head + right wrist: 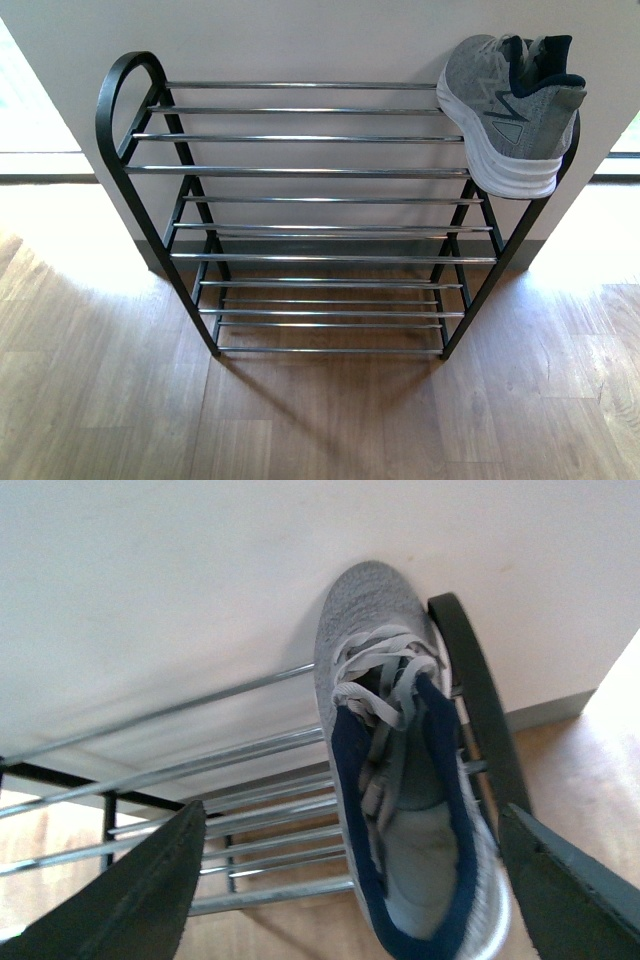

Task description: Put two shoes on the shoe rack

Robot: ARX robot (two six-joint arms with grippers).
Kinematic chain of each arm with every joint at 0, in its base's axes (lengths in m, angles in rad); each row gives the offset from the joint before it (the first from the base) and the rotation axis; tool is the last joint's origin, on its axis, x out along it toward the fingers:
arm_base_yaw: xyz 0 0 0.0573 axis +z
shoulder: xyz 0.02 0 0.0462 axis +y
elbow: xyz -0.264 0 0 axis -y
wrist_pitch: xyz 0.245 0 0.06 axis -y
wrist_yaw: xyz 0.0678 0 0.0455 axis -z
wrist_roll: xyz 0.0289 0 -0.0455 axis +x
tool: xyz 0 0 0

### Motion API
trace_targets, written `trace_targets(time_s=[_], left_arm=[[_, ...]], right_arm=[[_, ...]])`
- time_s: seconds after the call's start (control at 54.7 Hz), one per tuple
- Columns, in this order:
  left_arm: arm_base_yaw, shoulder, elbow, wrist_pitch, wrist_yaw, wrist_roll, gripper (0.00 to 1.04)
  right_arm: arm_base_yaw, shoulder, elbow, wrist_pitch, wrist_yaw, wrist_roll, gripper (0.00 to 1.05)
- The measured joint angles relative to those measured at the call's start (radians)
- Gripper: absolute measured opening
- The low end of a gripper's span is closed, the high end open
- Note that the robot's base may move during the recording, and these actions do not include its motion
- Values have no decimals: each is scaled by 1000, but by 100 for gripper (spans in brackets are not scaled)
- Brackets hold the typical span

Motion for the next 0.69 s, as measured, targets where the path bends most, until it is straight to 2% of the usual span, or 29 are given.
trace_targets(time_s=[0.018, 0.073, 0.146, 0.256, 0.365, 0.621, 0.694], left_arm=[[0, 0, 0, 0, 0, 0, 2], [0, 0, 0, 0, 1, 0, 2], [0, 0, 0, 0, 0, 0, 2], [0, 0, 0, 0, 1, 0, 2], [0, 0, 0, 0, 0, 0, 2], [0, 0, 0, 0, 1, 0, 2], [0, 0, 0, 0, 2, 0, 2]], right_arm=[[1, -15, -23, 34, 17, -33, 91], [-1, -53, -113, 258, 52, -141, 82], [-15, -86, -230, 513, 51, -254, 72], [-39, -135, -397, 738, 32, -340, 56], [-61, -204, -515, 813, 14, -375, 40], [-99, -349, -710, 858, -27, -401, 3], [-108, -387, -755, 860, -36, -407, 1]])
